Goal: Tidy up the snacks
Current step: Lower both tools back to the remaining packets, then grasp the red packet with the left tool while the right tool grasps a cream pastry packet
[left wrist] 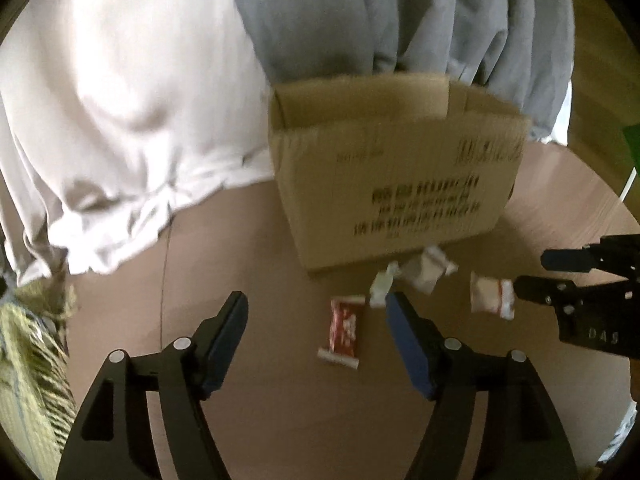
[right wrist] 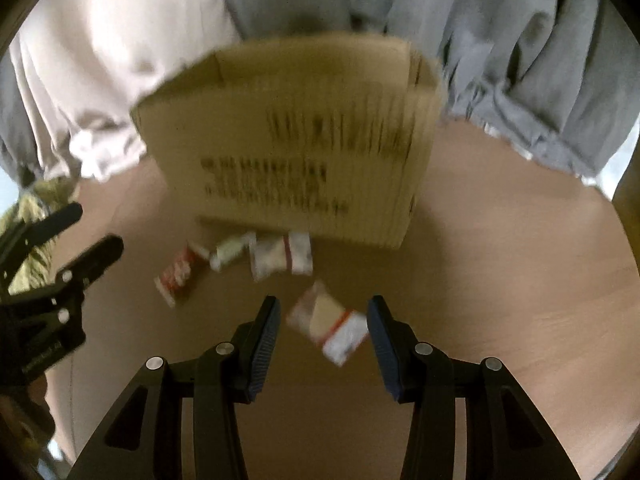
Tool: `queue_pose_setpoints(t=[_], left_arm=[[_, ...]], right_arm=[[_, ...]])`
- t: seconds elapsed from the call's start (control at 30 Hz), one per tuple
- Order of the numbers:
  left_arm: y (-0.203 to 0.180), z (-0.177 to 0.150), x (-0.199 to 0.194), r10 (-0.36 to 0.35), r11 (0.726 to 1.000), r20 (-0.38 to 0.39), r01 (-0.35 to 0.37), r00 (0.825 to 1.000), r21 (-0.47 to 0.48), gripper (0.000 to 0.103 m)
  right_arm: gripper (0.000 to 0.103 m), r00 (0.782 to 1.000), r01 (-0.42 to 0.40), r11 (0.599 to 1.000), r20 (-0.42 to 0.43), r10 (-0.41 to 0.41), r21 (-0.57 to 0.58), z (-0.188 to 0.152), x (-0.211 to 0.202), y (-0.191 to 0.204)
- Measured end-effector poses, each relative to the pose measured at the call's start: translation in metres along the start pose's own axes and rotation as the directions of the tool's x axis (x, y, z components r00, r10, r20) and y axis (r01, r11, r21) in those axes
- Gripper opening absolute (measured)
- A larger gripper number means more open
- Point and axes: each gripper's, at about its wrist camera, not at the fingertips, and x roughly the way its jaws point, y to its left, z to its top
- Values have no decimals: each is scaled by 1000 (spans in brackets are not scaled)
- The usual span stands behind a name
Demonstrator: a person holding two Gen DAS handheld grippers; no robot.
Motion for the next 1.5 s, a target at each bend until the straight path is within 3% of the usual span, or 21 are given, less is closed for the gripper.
queue_pose_setpoints(t=[0.23, 0.37, 0.77, 1.13, 1.27, 1.43, 1.5], left_arm=[[-1, -11, 30, -9, 1000, -121, 7, 993, -17, 72], [-1, -12, 41, -32, 999, -153, 28, 988, -29, 72], [1, -8, 88, -100, 995, -245, 90, 964, -49, 72], [-3, -5, 105, -126, 992, -273, 121, 954, -36, 72], [0, -5, 109, -145, 989, -279, 137, 949, -48, 61], [-2, -2, 108, -158, 987, -271, 156, 950, -29, 23], [-3, -2, 105, -182, 983, -268, 176, 946, -43, 22]], right_arm=[[46, 982, 13, 998, -186, -25, -63, -14, 32, 2], [46, 972, -7, 994, -235, -19, -108, -14, 40, 6], [46, 965, -35, 985, -261, -10, -169, -13, 66, 5], [46, 977, -49, 968, -214, -5, -245, -7, 68, -4], [46, 984, -3, 955, -170, -50, -296, -6, 65, 0], [46, 983, -16, 956, -180, -38, -292, -2, 65, 3], [46, 983, -56, 957, -183, 3, -285, 4, 64, -1]])
